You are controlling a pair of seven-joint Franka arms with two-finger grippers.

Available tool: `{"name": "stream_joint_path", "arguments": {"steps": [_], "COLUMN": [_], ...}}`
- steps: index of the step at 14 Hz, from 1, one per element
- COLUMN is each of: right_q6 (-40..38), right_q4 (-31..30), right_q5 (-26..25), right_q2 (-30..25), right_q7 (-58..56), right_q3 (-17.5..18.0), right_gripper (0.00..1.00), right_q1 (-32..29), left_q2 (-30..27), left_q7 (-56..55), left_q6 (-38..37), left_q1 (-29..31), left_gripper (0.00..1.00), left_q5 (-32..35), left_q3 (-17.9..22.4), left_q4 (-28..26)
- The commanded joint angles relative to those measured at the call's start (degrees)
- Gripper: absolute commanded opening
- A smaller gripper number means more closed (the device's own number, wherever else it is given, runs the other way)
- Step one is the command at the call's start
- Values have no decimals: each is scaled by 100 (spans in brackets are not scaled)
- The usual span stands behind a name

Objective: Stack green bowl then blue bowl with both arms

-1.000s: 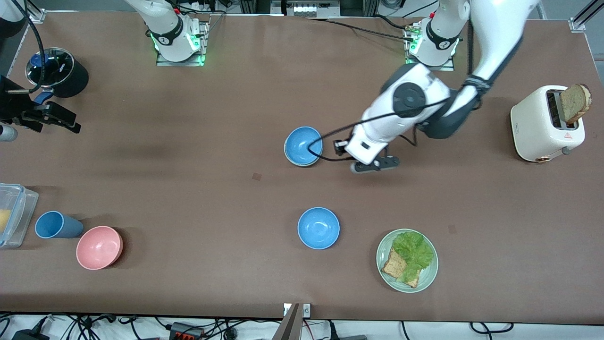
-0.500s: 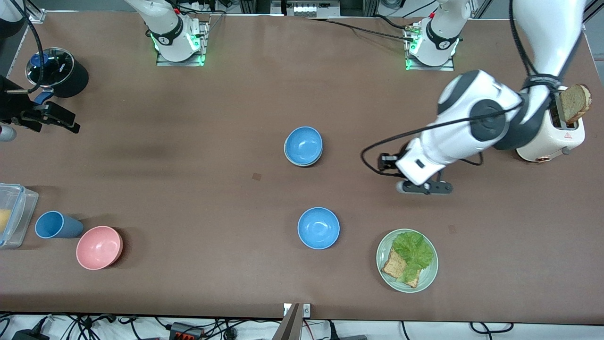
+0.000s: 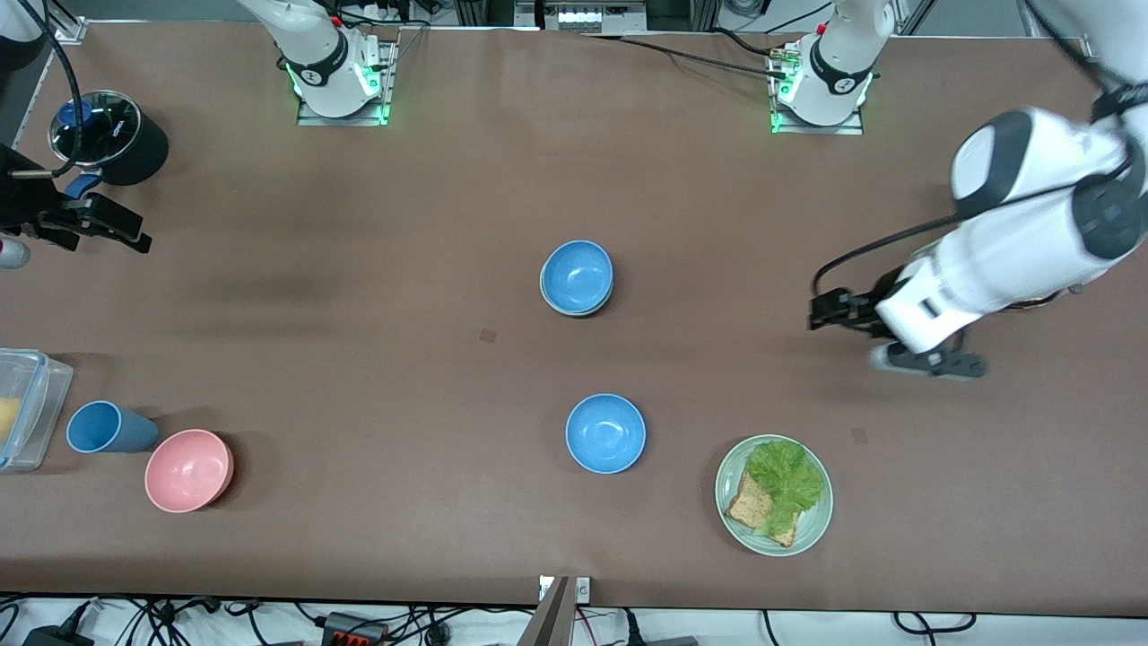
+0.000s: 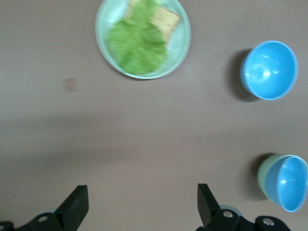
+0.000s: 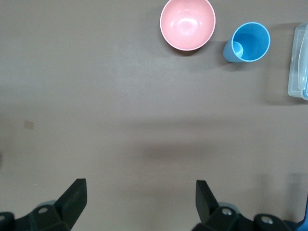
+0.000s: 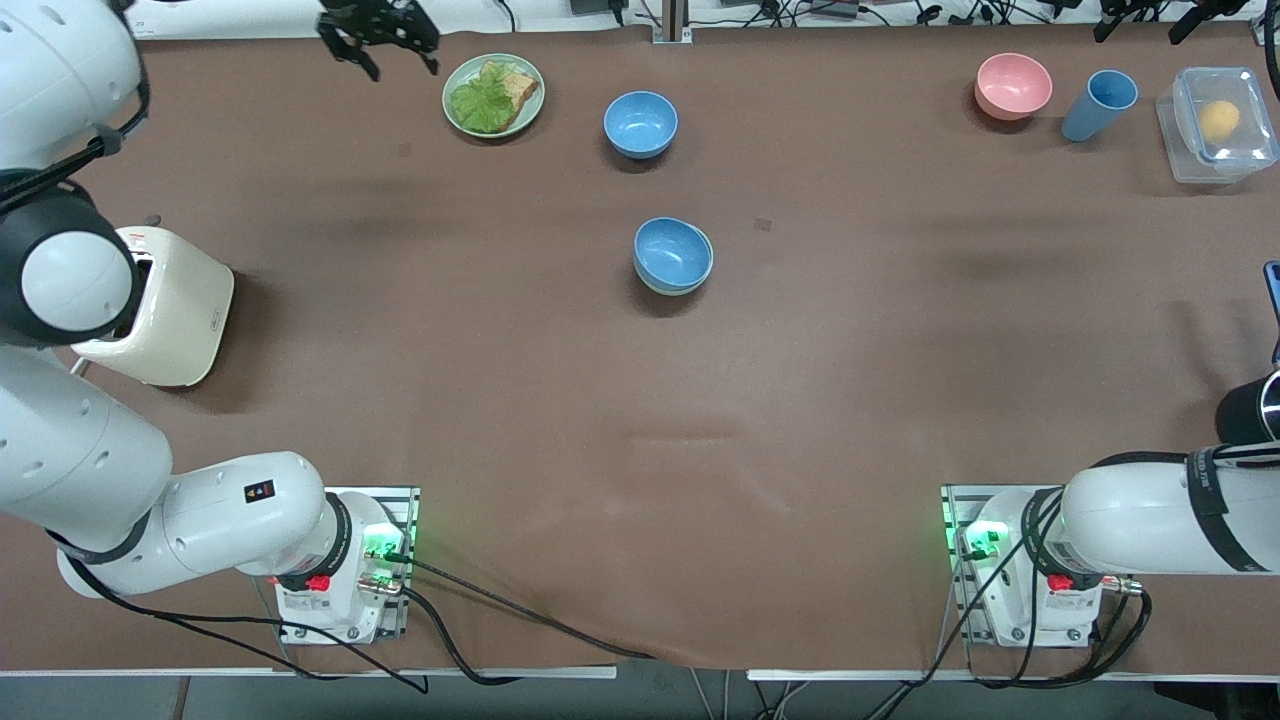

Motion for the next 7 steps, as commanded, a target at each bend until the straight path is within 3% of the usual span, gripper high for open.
{"name": "stream_joint_path", "arguments": {"steps": [1,2,3,7], "right_q6": [-35,-43,-43,-44], "right_q4": [27,27,27,36], "right_q5": [-73,-73,-73,-73], "right_q2": [-28,-28,-28,-37], "right_q7": [-4,-12,-4,-12], "right_q3": [103,111,103,103], "right_gripper": [100,100,100,100], "right_q1": [-102,-102,-93,-93], "left_q2": [-679,-688,-731,-916], "left_q7": [181,225,243,339], "left_q6": [39,30,-22,-943], "left_q1": [-849,-1140,-1204,-1143], "left_gripper": [100,100,100,100], "left_q5": [-119,-110,-110,-101], "left_q3": [1267,1759,1964,2010], "left_q4": [-463,-471,-471,-208]}}
